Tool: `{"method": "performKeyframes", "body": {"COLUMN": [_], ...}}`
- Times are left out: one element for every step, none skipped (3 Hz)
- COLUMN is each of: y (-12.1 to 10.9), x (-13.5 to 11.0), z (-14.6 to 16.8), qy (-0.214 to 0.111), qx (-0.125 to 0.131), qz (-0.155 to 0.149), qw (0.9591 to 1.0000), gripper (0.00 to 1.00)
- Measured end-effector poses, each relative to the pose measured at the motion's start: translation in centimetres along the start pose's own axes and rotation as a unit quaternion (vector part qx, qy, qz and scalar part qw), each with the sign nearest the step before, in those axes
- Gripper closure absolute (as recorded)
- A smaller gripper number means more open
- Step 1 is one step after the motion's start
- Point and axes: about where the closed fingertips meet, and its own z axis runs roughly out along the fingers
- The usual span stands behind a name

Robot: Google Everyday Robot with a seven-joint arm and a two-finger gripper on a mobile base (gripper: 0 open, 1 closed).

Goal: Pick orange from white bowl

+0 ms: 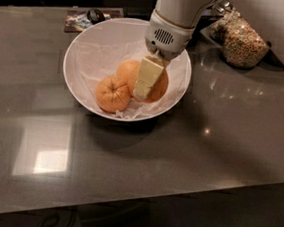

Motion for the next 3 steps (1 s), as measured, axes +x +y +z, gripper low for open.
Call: {"method": "performKeyframes", "body": {"y": [0.6, 1.7, 3.2], "x": [-0.4, 0.7, 3.0], "z": [-1.2, -2.7, -4.7], "qy": [-0.011, -0.016, -0.031], "qx": [0.001, 0.003, 0.014], "qz": [-0.029, -0.057, -0.07], "qw": [0.9995, 0.9983, 0.9969], "gripper": [1.0, 1.0, 1.0]}}
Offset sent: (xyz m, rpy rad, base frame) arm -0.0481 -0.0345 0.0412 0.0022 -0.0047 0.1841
